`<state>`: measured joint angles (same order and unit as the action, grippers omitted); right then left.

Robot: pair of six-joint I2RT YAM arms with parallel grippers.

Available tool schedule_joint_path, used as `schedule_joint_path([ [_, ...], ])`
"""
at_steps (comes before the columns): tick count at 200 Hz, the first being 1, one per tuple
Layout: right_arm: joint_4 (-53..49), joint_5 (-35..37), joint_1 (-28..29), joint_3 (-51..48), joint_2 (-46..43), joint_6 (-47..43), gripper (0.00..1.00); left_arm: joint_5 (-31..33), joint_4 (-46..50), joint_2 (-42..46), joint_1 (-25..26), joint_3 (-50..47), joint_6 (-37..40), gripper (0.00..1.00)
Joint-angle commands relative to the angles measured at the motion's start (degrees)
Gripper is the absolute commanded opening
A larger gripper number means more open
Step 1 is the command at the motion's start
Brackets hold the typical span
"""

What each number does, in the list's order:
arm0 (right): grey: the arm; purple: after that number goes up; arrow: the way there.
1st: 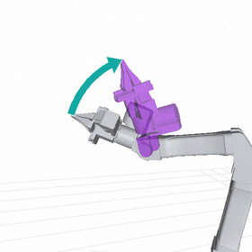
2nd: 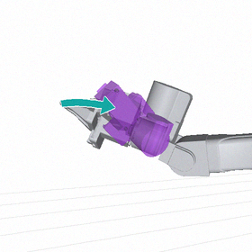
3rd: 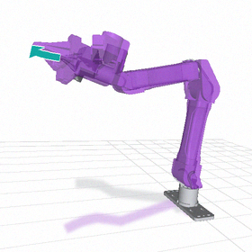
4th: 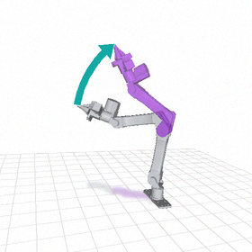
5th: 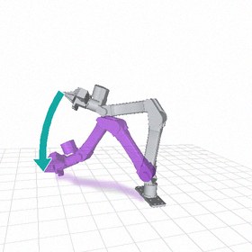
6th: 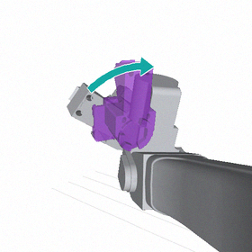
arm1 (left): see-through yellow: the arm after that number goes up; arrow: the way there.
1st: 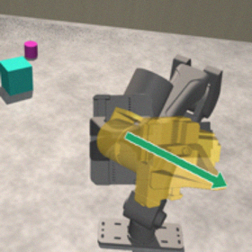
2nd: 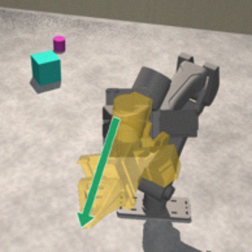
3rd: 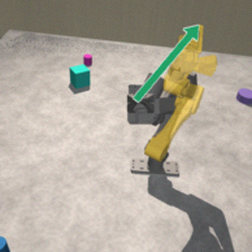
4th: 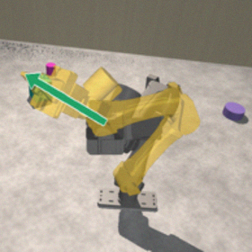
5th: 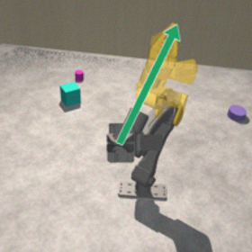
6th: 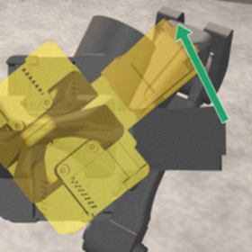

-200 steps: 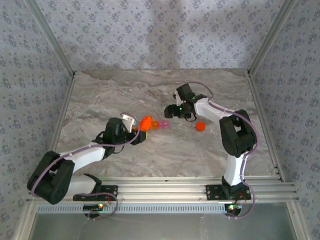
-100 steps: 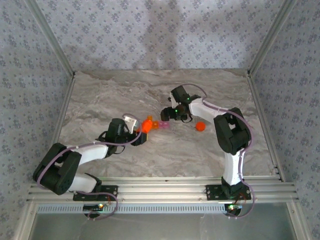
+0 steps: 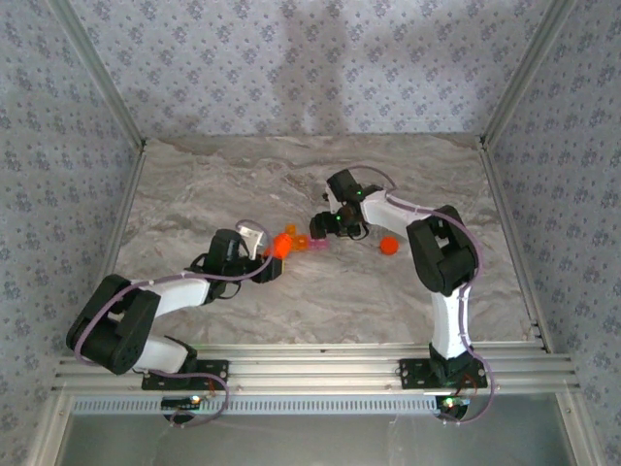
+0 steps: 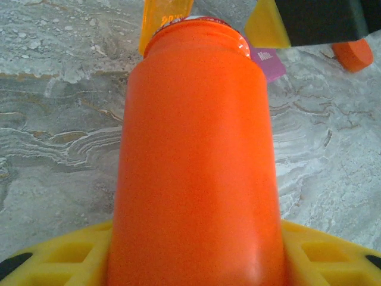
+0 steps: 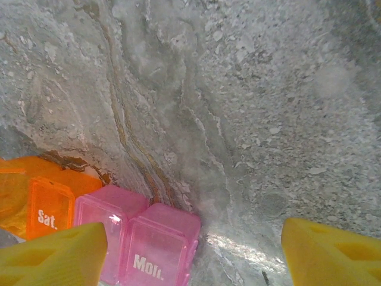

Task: Sort the pills into containers

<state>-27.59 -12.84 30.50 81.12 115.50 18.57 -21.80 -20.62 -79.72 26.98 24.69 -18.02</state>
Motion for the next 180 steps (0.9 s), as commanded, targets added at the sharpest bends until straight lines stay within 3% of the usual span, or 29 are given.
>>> schedule_joint_path([
  [1,-2.0,1.1,0.6,2.2,1.0,-0.1,0.78,-1.2,1.3,0.6,-0.5,1.8,1.0,0.00],
  [180,-1.5,0.4,0.7,1.1,2.1,0.4,0.78,-3.1,8.4,-2.0,-0.8,7.6,3.2,0.00],
])
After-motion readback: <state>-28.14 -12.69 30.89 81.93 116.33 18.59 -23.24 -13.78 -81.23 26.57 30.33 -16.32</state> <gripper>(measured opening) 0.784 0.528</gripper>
